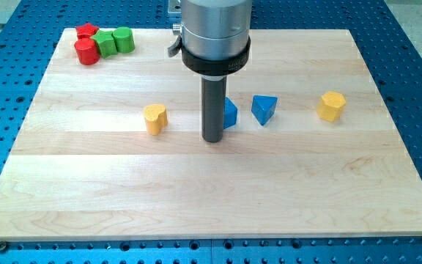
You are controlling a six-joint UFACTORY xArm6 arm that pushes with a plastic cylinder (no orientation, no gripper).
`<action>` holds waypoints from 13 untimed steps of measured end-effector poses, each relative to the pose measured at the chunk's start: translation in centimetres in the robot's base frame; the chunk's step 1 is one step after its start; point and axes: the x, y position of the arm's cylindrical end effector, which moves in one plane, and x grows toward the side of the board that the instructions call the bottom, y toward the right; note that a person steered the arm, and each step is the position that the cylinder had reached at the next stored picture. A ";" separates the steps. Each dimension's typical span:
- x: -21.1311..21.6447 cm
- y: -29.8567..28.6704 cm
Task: Move cube and heart horizontally left to triangle
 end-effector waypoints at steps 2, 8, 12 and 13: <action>1.4 4.8; 0.3 -11.1; -1.9 -27.9; -5.9 -26.6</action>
